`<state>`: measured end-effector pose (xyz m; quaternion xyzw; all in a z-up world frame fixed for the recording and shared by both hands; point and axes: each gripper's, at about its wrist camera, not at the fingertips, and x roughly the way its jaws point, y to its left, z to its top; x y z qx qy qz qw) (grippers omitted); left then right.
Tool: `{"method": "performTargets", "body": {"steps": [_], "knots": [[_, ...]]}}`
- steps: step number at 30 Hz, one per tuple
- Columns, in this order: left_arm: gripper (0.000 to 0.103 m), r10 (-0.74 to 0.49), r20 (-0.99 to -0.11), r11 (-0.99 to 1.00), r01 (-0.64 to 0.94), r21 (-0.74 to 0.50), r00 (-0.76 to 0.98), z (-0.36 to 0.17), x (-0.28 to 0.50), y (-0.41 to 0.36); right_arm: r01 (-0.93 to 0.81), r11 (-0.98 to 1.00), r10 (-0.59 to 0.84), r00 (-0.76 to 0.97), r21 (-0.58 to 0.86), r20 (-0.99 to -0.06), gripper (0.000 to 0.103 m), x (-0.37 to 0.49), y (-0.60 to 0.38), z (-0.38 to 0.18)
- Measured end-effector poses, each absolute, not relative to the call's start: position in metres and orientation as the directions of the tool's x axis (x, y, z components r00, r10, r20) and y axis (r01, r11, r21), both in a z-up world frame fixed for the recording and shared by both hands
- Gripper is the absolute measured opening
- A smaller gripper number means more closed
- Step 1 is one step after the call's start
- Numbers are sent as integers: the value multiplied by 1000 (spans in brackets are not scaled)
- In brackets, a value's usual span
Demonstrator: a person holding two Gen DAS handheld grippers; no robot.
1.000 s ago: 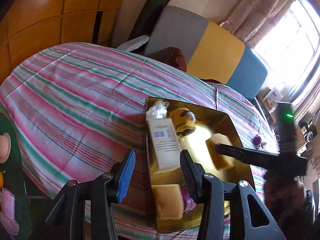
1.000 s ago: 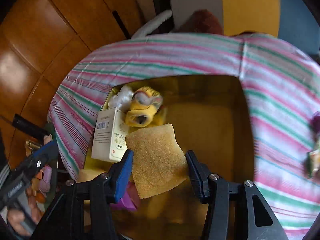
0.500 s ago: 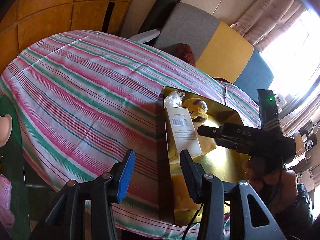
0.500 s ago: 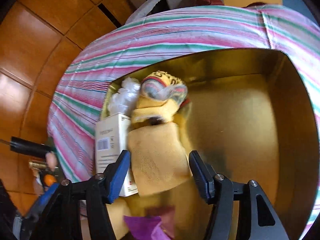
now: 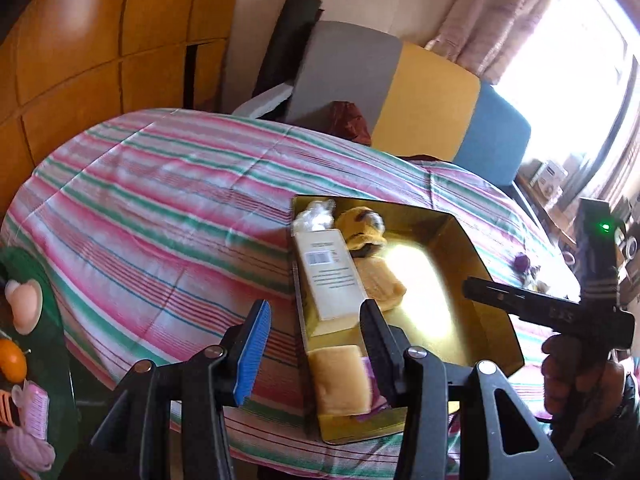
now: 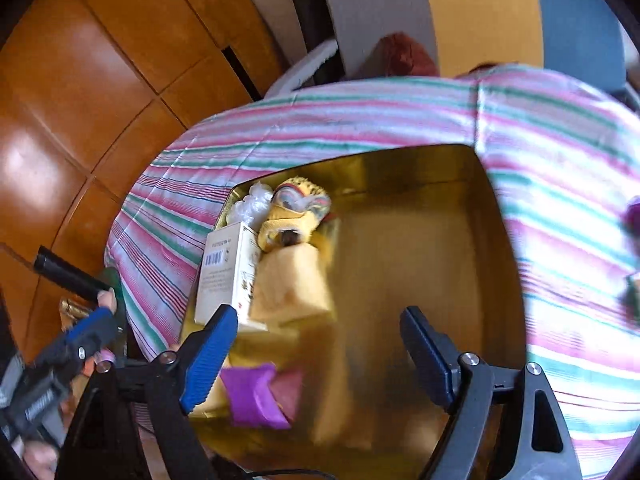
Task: Organize objects
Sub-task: 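Withdraw the left gripper from the tray toward the remaining items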
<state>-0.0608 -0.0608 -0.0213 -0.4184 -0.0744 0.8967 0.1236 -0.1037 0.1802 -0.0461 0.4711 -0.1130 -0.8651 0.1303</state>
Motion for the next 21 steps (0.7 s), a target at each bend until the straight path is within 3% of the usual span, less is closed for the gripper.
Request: {"method": "performTargets", "body": {"steps": [8,21], "knots": [[47,284,-724,-954,-258,-149,-629,-8,-50,-20,45,-963,-237,-604,265,-761,86,-71,240,-27],[47,318,-747,-908,-414,-63,-584,-2,-41,55,-226,-957,17,-670,182,-742,88,-37,381,-12]]}}
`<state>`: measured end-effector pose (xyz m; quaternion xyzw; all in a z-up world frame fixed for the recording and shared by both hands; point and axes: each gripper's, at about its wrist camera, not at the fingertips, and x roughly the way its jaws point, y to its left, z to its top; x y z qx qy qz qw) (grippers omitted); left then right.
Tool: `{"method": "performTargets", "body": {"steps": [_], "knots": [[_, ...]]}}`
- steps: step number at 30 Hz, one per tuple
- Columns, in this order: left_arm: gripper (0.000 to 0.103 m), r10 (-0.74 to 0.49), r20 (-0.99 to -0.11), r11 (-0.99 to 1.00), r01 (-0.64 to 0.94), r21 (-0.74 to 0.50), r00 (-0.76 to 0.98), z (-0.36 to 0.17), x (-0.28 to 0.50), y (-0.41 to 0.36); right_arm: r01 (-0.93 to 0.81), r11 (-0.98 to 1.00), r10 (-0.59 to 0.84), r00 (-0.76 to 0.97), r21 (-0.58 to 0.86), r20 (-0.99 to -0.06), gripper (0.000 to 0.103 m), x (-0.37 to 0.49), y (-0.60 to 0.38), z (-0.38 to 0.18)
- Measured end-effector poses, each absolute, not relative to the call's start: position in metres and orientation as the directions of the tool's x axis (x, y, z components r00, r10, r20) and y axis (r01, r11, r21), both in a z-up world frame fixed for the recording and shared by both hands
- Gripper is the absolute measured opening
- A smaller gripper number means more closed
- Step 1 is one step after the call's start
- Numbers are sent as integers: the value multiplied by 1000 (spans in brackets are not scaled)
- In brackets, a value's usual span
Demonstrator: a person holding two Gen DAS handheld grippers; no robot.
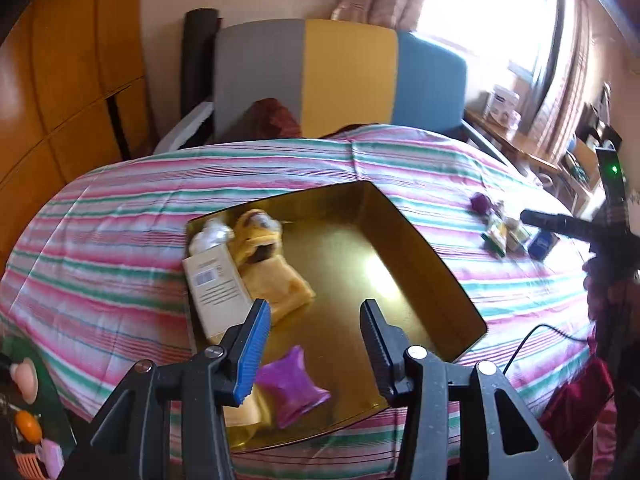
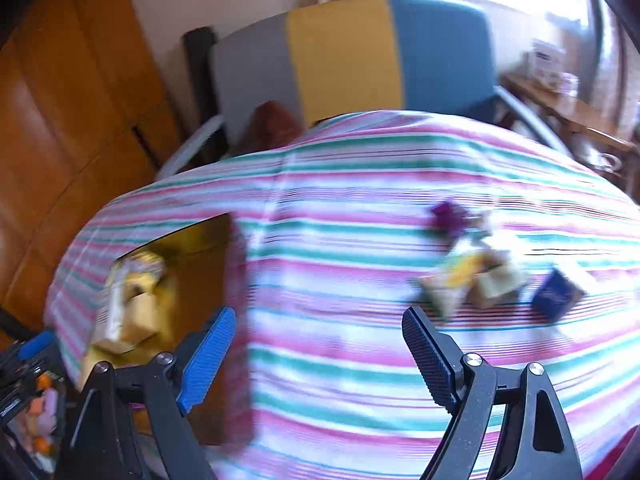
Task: Organize objects
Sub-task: 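Withdraw the left gripper from the tray toward the remaining items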
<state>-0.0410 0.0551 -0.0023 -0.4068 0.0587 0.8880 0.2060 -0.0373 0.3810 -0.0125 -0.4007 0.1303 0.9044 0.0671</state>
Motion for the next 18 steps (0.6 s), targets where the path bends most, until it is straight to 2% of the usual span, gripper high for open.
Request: {"method": "performTargets", "body": {"steps": [6,9,13,18], "knots": [[47,354,-762,-872,-485,-60,-542,-1,-40,93,-431,-893,204,-644,130,-737,88,-19,467,-24],[47,377,-769,-849,-524,-65,-516,1,-42,115,-544,-825,266,-616,155,-742,88,-3,508,-39],[47,391,-781,-821,-568,-57,-486,3,-47,153,-648,-712,255,-598,271,-759,88,14,545,-52],[47,414,-796,-783,-619,-64,-441,0,-55,199,-667,-678,239,-597,308,-766,88,20,554,-53]]}}
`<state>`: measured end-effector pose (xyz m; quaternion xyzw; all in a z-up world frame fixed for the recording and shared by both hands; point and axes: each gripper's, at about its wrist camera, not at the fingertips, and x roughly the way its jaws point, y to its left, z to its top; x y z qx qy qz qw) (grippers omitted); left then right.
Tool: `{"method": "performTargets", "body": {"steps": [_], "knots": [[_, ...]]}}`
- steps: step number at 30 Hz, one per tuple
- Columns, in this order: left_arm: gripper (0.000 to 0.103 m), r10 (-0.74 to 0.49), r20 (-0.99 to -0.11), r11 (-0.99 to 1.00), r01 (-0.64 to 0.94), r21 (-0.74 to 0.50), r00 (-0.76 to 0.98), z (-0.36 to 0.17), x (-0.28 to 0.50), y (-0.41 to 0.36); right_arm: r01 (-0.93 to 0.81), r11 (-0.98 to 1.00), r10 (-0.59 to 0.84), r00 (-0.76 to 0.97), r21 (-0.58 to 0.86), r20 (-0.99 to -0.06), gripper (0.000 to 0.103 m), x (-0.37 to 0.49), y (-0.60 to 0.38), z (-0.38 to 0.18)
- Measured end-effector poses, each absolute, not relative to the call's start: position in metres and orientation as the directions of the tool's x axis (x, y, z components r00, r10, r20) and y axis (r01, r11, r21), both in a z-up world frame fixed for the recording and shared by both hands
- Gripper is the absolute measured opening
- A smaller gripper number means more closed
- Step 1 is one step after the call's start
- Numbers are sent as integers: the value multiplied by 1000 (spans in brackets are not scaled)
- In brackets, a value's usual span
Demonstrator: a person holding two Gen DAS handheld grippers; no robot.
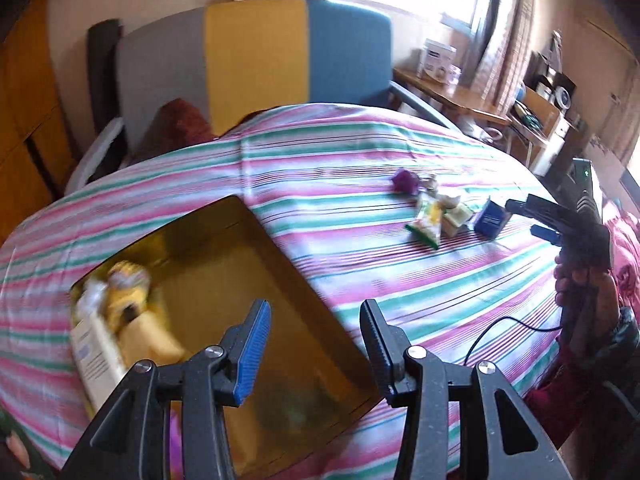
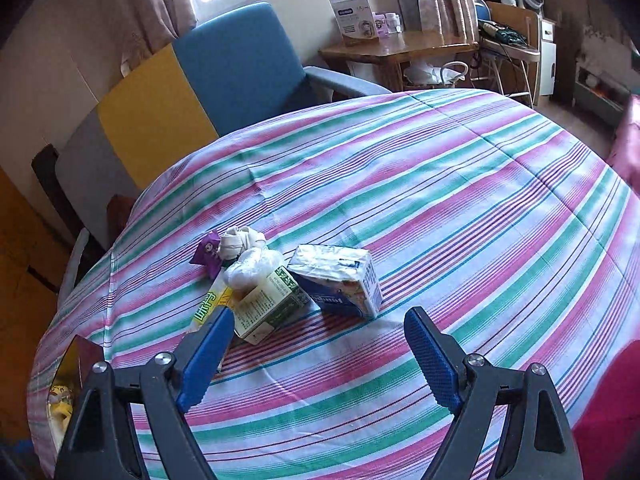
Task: Organize objects
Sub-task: 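Withdraw the left gripper from the tray toward the remaining items, then grasp the WEIDAN snack bag with the left gripper and lift it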
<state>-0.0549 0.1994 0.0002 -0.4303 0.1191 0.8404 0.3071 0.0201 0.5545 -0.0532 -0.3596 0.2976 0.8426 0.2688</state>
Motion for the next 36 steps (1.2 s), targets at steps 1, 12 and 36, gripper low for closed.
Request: {"method": "performTargets", "body": {"steps": [1,12,36], "knots": [[47,417,-798,-771,-634,-56,-436,-1,-55,212,-670,-670,233,-598,319,-767,88,22,555,-54],[47,407,-848,-649,-761,-7,-340,-31,-68,331,-725,-480,201,-638,493,-743,88,56,586,-63],[47,331,-923,-444,-895,31,-196,-120,-122,487,-658,-498,69,-680,565,-730,89,41,587,-73]]}}
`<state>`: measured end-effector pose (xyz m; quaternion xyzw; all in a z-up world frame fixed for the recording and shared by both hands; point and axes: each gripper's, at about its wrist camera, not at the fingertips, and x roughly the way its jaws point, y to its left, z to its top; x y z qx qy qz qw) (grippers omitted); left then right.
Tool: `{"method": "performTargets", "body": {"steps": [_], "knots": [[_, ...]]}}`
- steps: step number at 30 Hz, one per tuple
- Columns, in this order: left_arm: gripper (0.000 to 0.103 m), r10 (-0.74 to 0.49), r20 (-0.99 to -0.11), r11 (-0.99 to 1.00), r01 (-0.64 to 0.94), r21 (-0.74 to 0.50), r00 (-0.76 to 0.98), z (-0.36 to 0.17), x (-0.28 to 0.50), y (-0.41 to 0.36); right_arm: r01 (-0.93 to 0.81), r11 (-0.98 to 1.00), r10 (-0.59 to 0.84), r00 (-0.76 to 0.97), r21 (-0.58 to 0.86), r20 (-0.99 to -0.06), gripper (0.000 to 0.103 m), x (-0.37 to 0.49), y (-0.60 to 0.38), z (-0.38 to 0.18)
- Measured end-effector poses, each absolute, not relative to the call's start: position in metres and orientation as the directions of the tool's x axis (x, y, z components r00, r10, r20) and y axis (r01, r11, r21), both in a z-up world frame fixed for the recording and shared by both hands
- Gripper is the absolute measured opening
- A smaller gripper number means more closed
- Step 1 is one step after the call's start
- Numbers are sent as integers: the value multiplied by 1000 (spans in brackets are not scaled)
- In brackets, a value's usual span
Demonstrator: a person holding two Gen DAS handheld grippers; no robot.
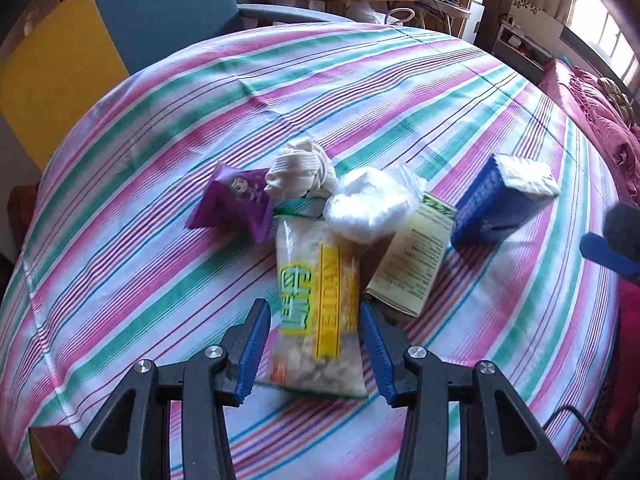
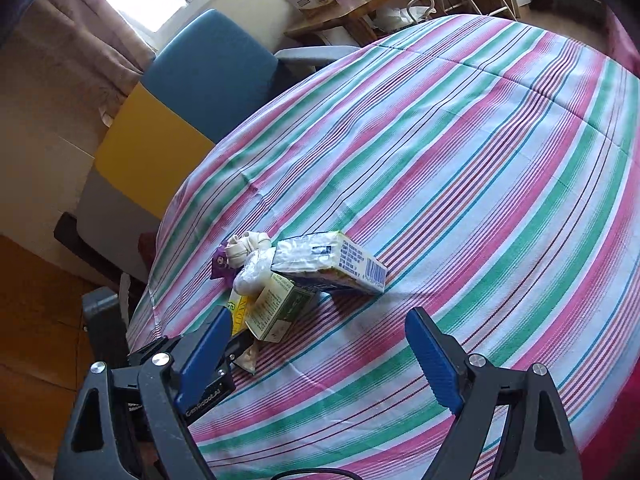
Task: Organize objects
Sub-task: 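Grasp the WEIDAN snack bag with the left gripper and lift it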
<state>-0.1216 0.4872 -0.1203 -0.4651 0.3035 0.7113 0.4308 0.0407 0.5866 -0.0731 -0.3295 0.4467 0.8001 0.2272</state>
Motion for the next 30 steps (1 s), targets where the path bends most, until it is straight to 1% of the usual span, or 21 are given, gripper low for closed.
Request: {"method": "performTargets", "body": {"steps": [2,5,10,14,21,26,30], "knots": [[47,335,-923,-451,-892,20,-190,-124,-126,492,-660,-499,72,-678,563,-731,89,40,587,-73],[41,351,-923,-490,-871,-38,-158,-129,-133,487,-668,-494,79,-673,557,-736,89,41,589,-74],[40,354,-923,-543,-837,-70,-153,-126,-124,456,-681,-481,98,-668,552,-738,89,44,592,-74],[40,358,-927,-608,-781,-140,-112,-122,-114,422,-693,-472,106,-658,545,-745,89,44,593,-75],[40,370,-920,-621,-770,-143,-127,-119,-61,368,-703,-484,123,-644,520,-755,89,43,592,-75],[40,404,-906,-619,-768,-166,-129,-118,-30,341,-666,-557,115,-653,495,-749,88,33,580,-69],[40,432,-889,-619,-767,-171,-150,-117,-18,325,-638,-616,124,-658,463,-742,85,26,569,-63]]}}
